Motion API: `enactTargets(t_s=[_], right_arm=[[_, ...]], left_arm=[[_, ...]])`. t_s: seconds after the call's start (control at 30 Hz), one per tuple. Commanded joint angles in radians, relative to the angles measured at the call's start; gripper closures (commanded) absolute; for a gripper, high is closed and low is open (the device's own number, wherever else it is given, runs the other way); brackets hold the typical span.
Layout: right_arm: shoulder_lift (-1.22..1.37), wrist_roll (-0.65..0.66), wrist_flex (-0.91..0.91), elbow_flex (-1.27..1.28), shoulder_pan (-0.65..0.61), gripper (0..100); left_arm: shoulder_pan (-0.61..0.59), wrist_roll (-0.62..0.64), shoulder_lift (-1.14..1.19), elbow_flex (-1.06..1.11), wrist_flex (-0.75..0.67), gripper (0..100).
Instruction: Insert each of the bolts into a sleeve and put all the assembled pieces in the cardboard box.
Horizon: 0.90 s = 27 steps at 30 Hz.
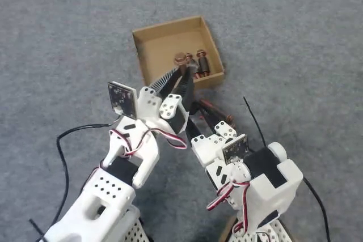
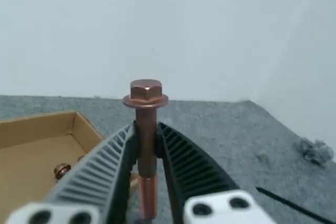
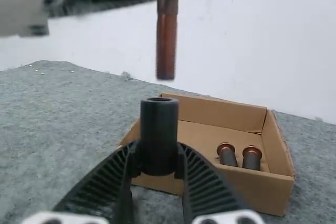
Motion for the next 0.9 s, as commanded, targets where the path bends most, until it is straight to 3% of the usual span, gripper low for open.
enactTargets(t_s=[0.0,0.87], right_arm=[[-0.001,0.012,-0.025,0.005,-0.002,99.2],[-0.010,0.014,-0.025,0.005,0.062,99.2]], left_arm=[[0.003,-0.005,0.000,0.012,-0.037,99],[0.049,-0.009,0.000,0.117,-0.014,99]])
